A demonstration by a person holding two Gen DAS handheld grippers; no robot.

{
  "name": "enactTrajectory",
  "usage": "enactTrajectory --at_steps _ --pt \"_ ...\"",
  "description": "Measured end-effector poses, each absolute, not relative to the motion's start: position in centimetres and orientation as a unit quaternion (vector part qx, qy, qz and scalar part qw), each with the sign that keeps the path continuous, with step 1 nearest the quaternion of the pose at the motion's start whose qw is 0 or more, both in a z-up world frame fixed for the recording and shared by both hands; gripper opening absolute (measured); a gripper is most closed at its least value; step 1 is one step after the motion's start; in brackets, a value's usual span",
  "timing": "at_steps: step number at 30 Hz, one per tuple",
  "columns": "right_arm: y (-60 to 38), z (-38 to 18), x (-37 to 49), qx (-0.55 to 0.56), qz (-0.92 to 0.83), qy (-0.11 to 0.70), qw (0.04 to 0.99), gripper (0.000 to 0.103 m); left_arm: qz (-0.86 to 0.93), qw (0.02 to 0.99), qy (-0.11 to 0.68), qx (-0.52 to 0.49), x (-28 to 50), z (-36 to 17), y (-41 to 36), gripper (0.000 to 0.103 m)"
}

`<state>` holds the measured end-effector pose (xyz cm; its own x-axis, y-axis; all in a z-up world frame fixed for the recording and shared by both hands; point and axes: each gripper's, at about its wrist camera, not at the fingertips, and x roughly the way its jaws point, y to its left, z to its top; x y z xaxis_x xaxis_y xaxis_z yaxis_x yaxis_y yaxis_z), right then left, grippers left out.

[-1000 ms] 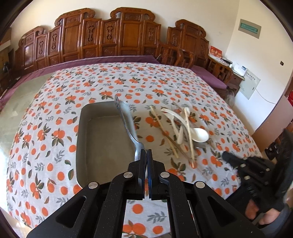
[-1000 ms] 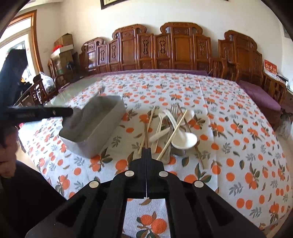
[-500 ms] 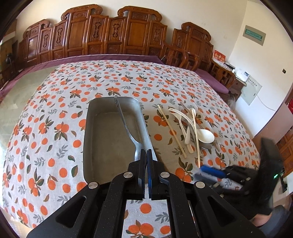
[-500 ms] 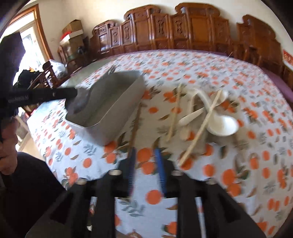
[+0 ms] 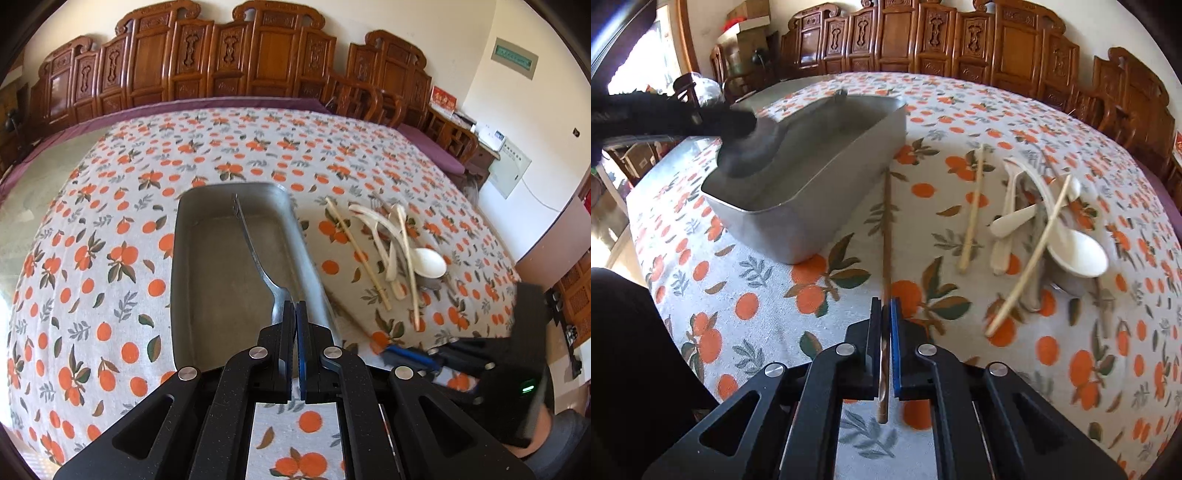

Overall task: Organize utensils
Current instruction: 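Carry the metal fork into the grey tray and open the left tool while the right tool lifts the chopstick, then lower the wooden chopstick into the grey tray and open the right tool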

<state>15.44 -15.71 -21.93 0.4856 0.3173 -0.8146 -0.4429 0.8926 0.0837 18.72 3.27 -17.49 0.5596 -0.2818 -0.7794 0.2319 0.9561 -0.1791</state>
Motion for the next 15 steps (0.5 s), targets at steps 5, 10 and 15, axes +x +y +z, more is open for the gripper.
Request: enactTrajectory --at_steps 5,10,15 --pt "-17.1 -19.4 15.1 -0.06 0.208 0.435 0.874 0.006 -0.141 0.877 0.457 -0.033 19.2 -18.9 3.9 0.001" --pt "-17.7 -16.0 15.7 -0.053 0.208 0.408 0.887 0.006 -0.135 0.878 0.457 -0.042 19.7 -19.4 4.6 0.001" --pt "-16.4 -14.0 16.9 -0.05 0.221 0.398 0.889 0.006 -0.126 0.887 0.44 -0.057 19.7 -18.7 5.8 0.001"
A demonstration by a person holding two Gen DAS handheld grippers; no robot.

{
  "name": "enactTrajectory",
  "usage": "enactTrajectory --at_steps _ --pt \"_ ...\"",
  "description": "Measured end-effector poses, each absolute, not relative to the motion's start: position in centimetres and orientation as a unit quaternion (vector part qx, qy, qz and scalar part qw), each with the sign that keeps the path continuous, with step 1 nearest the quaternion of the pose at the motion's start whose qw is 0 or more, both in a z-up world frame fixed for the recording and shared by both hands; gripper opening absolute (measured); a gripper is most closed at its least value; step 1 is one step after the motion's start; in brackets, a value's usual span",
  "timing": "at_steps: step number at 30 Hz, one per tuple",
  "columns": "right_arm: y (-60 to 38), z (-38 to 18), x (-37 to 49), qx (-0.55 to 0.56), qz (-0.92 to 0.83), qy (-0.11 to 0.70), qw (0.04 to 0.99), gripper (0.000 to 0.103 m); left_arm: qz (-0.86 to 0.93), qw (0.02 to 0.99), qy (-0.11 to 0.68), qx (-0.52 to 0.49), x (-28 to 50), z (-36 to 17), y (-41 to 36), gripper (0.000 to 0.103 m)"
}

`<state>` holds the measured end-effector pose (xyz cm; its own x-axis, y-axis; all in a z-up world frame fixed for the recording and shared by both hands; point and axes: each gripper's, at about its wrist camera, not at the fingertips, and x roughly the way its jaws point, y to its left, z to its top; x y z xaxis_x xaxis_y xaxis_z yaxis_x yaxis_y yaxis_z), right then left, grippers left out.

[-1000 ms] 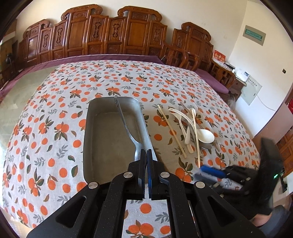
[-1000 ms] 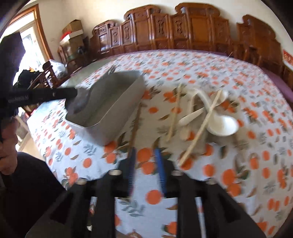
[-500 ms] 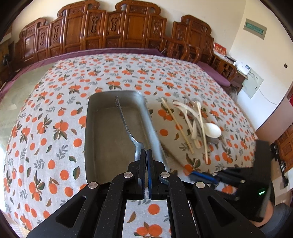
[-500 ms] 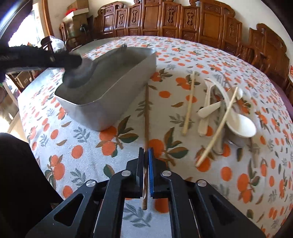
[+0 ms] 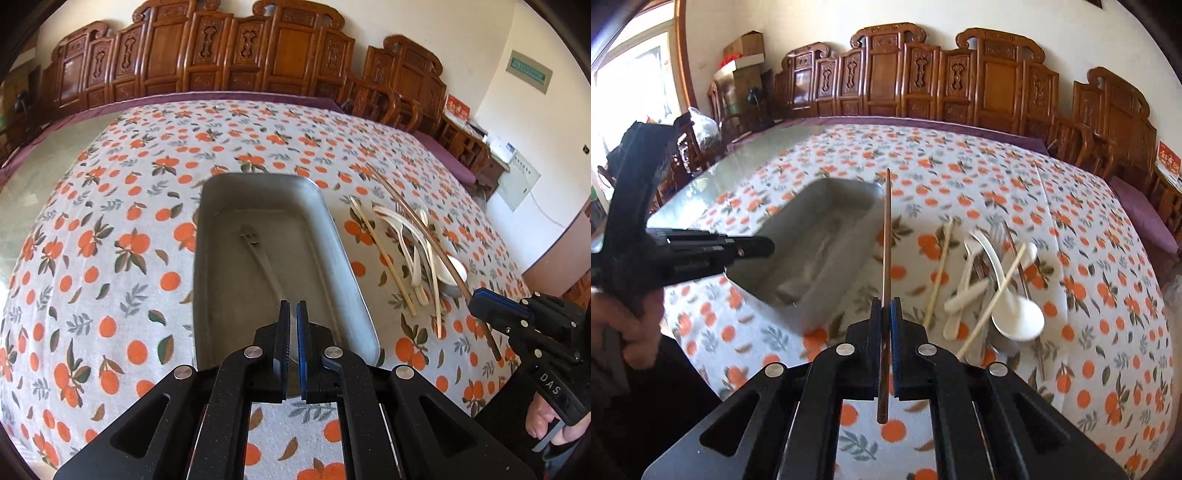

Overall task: Organize utensils
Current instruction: 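Lower the wooden chopstick into the grey tray and open the right tool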

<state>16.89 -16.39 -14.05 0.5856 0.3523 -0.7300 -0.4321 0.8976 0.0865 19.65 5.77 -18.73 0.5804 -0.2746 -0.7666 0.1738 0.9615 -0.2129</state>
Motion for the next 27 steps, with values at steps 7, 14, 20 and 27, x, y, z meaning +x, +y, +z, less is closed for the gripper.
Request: enactTrajectory --at_steps 7,14,20,27 --pt "-11.8 -13.7 19.2 -0.033 0.249 0.413 0.875 0.006 -0.1 0.9 0.418 -0.072 19.1 -17.9 7.7 0.002" --pt "-8.1 -15.7 22.2 0.011 0.26 0.459 0.849 0.006 -0.071 0.911 0.399 -0.076 18.5 -17.2 9.7 0.002" --pt "-6.4 -17.4 23.8 0.029 0.246 0.496 0.832 0.006 -0.064 0.913 0.393 -0.083 18.4 -16.9 10.5 0.002" --pt "-5.7 -18.5 24.9 0.061 0.253 0.506 0.822 0.007 -0.064 0.914 0.392 -0.08 18.3 -16.9 10.3 0.002"
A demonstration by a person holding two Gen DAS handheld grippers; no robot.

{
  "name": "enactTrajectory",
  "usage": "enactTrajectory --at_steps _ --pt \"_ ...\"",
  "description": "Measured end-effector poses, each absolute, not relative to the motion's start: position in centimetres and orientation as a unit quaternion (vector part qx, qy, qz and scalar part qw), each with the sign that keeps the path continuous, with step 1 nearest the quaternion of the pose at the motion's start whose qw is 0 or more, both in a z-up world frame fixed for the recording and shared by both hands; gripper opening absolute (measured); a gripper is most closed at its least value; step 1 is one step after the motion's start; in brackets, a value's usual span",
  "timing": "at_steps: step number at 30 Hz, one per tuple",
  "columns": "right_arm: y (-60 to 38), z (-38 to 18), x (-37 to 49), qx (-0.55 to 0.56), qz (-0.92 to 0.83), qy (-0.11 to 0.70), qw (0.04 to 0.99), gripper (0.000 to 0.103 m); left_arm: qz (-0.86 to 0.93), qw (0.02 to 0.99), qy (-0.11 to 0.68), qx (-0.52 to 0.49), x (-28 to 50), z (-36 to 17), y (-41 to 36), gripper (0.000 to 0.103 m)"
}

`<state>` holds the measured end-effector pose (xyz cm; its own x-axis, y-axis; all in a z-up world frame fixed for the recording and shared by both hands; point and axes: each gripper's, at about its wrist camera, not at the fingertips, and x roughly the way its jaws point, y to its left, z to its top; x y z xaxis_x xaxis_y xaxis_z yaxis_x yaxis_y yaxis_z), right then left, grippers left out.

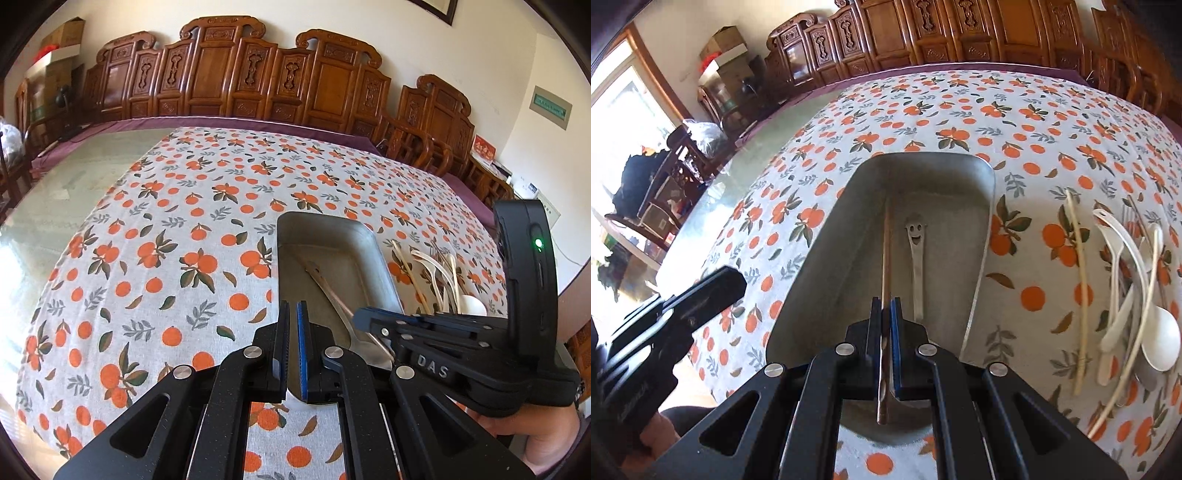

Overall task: Organize utensils
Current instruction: 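Lower the wooden chopstick into the grey tray and open the right tool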

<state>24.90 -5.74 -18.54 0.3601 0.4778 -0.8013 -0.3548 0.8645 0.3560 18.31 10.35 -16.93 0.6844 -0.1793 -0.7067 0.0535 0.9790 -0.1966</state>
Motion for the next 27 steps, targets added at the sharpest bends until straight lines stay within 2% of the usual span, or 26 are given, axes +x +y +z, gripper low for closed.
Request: enactTrajectory --at_steps 10,12,14,18,20,27 --pt "-7.6 -17.1 24.2 0.047 0.286 0.471 0.833 0.01 -0.073 0.913 0.393 -0.077 18.3 -16.8 9.4 0.002" --pt "-9.6 -16.3 23.4 0.032 0.277 0.451 0.848 0.01 -0.08 0.913 0.393 -0.073 18.3 -16.8 8.7 0.005" --pt "-11.7 -15.5 22.7 0.019 0.265 0.433 0.861 0.01 -0.089 0.913 0.393 -0.065 18.3 -16.7 7.8 0.014" --pt "-15.7 -14.6 22.0 -0.003 0.236 0.412 0.88 0.01 -0.106 0.913 0.391 -0.052 18.3 -16.5 6.0 0.025" --pt "-17.6 -14.6 21.7 -0.021 0.219 0.405 0.887 0.01 -0.114 0.913 0.389 -0.05 18.2 -16.4 5.3 0.037" --pt "-22.3 -16.4 21.5 -0.041 0.182 0.406 0.895 0.012 -0.129 0.913 0.386 -0.035 18.3 -16.3 2.4 0.059"
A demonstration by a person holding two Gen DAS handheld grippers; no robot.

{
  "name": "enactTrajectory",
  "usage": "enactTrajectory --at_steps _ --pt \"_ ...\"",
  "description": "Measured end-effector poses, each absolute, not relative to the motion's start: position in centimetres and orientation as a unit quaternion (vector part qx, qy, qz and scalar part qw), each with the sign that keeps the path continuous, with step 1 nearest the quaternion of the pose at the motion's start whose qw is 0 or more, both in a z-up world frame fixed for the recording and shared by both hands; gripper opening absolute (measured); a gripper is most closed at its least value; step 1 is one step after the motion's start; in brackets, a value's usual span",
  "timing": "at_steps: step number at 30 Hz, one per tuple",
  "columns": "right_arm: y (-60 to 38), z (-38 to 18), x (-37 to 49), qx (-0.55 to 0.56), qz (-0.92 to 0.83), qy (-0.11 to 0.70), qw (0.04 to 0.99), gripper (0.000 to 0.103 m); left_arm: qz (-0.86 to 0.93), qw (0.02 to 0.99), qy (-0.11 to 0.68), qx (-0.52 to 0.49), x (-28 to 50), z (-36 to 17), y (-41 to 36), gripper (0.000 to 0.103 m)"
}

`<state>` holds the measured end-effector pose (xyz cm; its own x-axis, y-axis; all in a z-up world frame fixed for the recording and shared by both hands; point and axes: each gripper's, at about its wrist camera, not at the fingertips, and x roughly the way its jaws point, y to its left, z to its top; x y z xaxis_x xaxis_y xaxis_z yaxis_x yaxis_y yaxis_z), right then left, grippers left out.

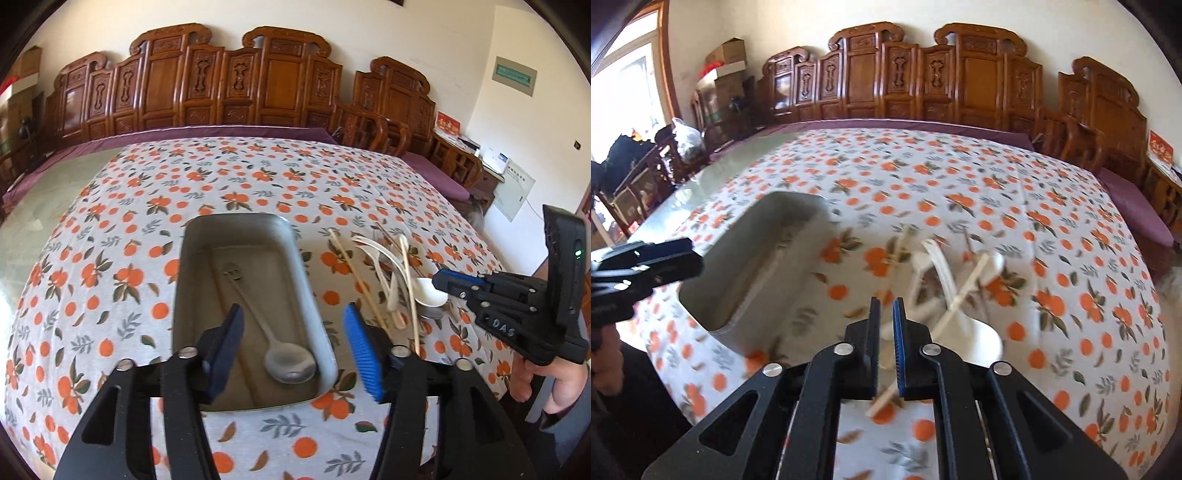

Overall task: Organize utensils
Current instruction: 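Lower the wooden chopstick into the grey tray and open the right tool, then grasp another wooden chopstick from the pile with the right tool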

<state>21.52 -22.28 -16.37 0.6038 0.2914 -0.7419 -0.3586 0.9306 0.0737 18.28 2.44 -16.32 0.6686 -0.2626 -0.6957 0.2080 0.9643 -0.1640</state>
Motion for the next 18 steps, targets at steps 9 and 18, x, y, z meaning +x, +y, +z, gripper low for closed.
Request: enactTrajectory --at_steps 9,18 --pt "-23.4 -20.9 22.0 -0.009 0.159 0.436 0.886 0.021 -0.137 0.91 0.392 -0.018 18.0 -17.1 0.1 0.061" --pt "-23.7 -22.7 23.2 0.008 0.138 0.46 0.877 0.021 -0.142 0.909 0.392 -0.007 17.5 -17.4 -1.1 0.061"
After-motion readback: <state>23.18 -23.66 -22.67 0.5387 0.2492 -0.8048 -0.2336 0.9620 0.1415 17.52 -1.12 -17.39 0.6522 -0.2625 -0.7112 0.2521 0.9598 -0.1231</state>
